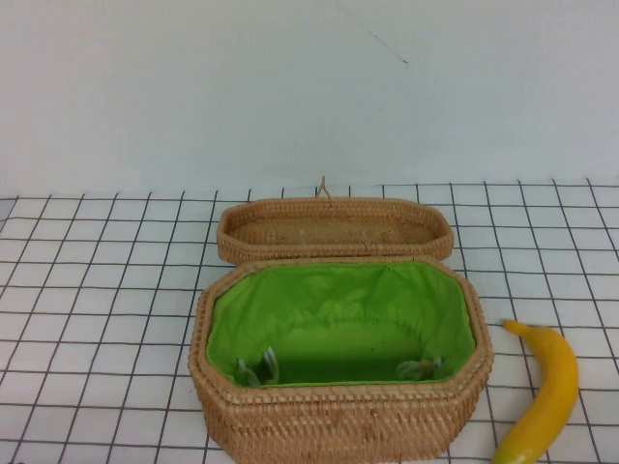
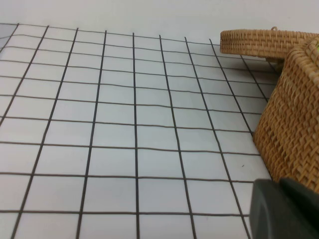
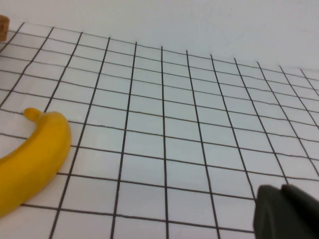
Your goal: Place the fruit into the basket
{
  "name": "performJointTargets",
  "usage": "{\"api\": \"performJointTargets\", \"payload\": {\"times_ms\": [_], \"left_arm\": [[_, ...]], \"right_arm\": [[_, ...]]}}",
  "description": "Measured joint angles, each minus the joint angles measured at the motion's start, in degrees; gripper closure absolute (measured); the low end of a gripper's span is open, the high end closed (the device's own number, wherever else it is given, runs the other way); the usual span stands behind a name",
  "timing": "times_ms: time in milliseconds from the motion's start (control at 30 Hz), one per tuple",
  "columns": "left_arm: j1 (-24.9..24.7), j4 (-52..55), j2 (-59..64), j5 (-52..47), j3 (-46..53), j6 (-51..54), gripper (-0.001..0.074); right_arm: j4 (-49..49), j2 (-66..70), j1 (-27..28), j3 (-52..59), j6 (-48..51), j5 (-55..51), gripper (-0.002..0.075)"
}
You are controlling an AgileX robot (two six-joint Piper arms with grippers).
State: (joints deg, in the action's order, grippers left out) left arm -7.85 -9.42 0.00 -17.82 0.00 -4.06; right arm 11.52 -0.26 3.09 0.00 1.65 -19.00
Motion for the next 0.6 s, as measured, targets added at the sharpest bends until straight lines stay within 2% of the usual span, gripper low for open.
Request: {"api": "performJointTargets", "payload": {"times_ms": [200,600], "left_arm": [[0.0,0.0,0.0,0.0,0.0,0.0,0.0738],[0.0,0.0,0.0,0.0,0.0,0.0,0.0738]], "right_arm": [[-0.2,0.0,0.0,0.0,0.0,4.83,0.0728],[-1.79,0.0,0.0,0.0,-0.54,35.91,0.0728]]}}
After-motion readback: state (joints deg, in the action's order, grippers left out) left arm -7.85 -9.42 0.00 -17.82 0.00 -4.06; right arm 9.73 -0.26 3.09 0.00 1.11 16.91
